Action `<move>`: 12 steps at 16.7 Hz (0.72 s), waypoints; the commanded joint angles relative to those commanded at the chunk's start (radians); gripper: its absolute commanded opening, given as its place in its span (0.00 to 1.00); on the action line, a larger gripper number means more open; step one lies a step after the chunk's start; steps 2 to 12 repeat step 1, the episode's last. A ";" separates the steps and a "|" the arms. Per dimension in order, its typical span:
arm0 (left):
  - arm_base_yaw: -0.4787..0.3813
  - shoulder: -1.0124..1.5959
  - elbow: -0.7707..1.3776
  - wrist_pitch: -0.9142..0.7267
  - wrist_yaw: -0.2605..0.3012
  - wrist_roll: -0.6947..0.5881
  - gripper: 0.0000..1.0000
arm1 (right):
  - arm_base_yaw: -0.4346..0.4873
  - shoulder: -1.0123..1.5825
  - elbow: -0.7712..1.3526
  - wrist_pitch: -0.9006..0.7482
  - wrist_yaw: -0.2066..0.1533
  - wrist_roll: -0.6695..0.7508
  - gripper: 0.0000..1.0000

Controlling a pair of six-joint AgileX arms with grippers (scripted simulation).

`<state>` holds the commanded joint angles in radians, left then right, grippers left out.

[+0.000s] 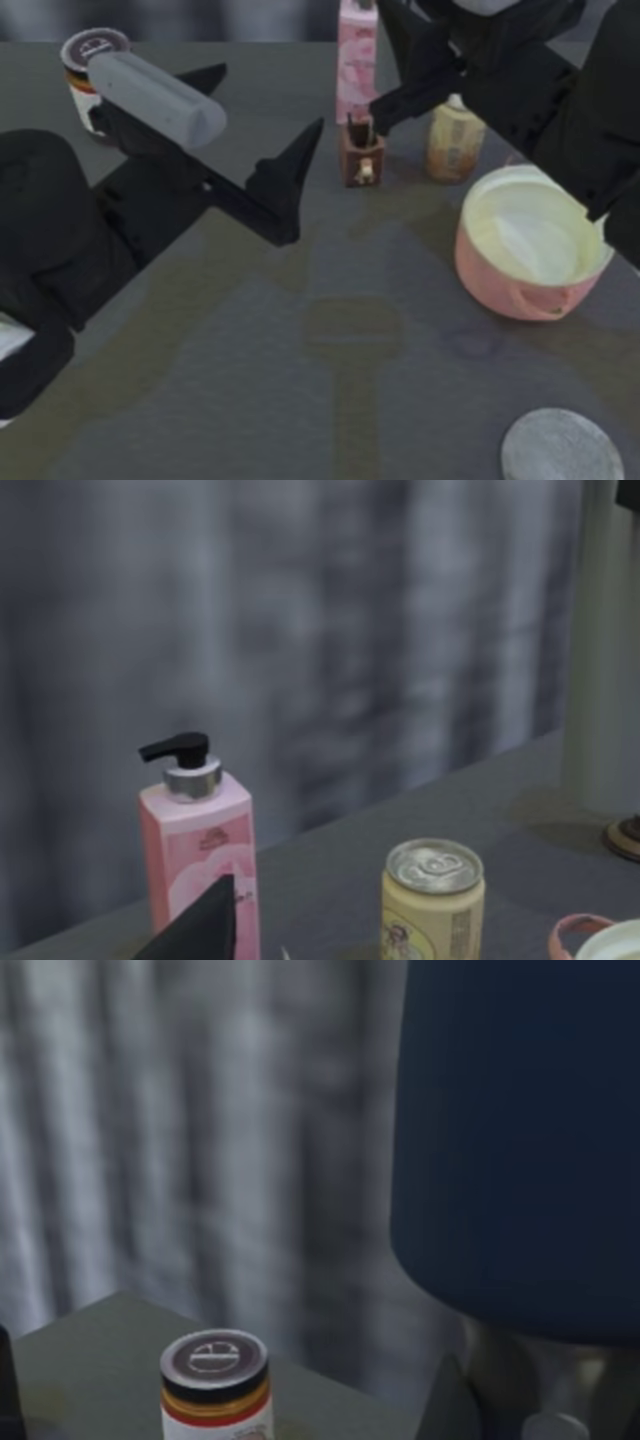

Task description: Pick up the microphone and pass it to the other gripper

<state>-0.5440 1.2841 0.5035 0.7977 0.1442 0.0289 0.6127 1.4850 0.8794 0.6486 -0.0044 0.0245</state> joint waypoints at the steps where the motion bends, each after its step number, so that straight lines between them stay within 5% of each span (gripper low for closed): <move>1: 0.001 -0.003 -0.003 0.000 0.000 0.000 1.00 | -0.002 -0.002 -0.002 0.000 -0.002 0.000 0.00; 12: 0.001 -0.003 -0.003 0.000 0.000 0.000 1.00 | -0.002 -0.002 -0.002 0.000 -0.002 0.000 0.00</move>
